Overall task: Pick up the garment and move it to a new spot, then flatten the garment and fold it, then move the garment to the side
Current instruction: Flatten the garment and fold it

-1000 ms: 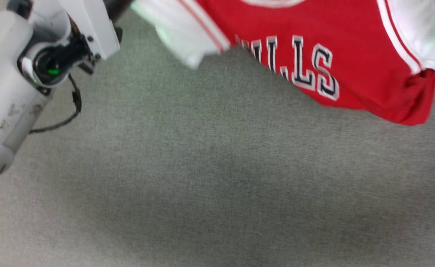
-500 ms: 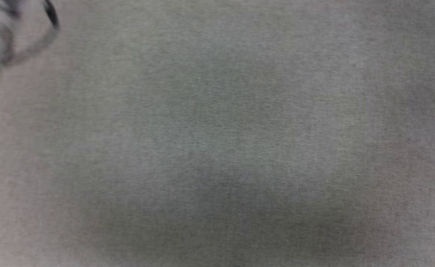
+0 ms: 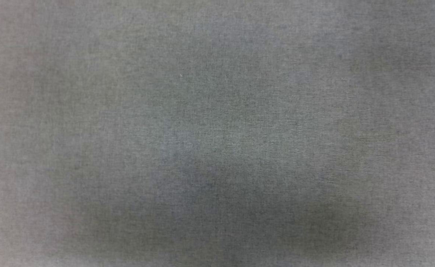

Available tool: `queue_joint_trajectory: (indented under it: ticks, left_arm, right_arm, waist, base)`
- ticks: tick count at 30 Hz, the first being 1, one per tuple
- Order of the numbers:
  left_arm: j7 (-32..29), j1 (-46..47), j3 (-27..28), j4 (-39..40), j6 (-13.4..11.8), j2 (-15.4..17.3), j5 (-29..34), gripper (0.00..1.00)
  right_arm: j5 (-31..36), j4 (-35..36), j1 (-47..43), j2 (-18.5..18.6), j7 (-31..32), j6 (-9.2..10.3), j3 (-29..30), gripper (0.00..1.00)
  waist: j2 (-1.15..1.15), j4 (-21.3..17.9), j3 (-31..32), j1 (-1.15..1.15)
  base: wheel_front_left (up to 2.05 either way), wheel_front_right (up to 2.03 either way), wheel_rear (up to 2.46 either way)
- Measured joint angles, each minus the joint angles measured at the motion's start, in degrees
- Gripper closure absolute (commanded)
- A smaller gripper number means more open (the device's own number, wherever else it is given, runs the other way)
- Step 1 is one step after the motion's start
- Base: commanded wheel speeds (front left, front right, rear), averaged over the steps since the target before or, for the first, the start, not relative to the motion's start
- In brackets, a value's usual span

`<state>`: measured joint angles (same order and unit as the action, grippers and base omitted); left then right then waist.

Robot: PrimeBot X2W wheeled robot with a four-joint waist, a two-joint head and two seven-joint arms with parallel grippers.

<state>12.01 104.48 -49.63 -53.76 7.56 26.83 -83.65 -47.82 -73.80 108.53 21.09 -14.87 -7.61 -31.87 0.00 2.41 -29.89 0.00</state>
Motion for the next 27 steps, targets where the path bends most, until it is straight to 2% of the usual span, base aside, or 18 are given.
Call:
queue_joint_trajectory:
  ticks: [9,14,20,22,23,24,27]
  left_arm:
    - [-1.88,-2.87,-2.13,-1.05,0.0,0.34,-0.16,1.0]
    - [-3.31,-4.26,-3.41,0.0,-0.02,0.32,-0.87,1.0]
    - [-8.65,-9.76,-6.55,7.82,-0.02,2.72,-2.03,1.0]
    - [-9.92,-12.52,-7.27,11.94,-0.02,4.93,-2.93,1.0]
    - [-11.11,-15.22,-7.69,15.78,-0.03,7.56,-4.07,1.0]
    - [-11.11,-15.22,-7.69,15.78,-0.03,7.56,-4.07,1.0]
    - [-13.04,-19.29,-8.34,22.15,-0.02,11.11,-5.69,1.0]
  right_arm:
    - [5.6,-0.14,-1.64,-1.15,0.73,0.05,-1.36,1.0]
    - [6.82,-0.02,-2.74,-3.92,2.85,0.08,-3.13,1.0]
    - [6.46,7.01,-9.51,-4.3,5.78,0.08,-7.81,1.0]
    - [5.1,10.87,-13.06,-3.21,8.0,0.08,-9.55,1.0]
    - [3.26,15.0,-16.9,-0.85,10.53,0.08,-11.05,1.0]
    - [3.26,15.0,-16.9,-0.85,10.53,0.08,-11.05,1.0]
    - [0.47,22.31,-22.42,3.54,14.17,0.08,-12.49,1.0]
  waist:
    - [0.0,1.03,-1.49,0.0]
    - [0.0,1.52,-2.24,0.0]
    - [0.0,1.71,-1.98,0.0]
    - [0.0,1.65,-1.58,0.0]
    - [0.0,1.56,-1.12,0.0]
    - [0.0,1.56,-1.12,0.0]
    - [0.0,1.41,-0.39,0.0]
  base:
    - [0.0,0.0,0.0]
    - [0.0,0.0,0.0]
    - [0.0,0.0,0.0]
    - [0.0,0.0,0.0]
    - [0.0,0.0,0.0]
    - [0.0,0.0,0.0]
    - [0.0,0.0,0.0]
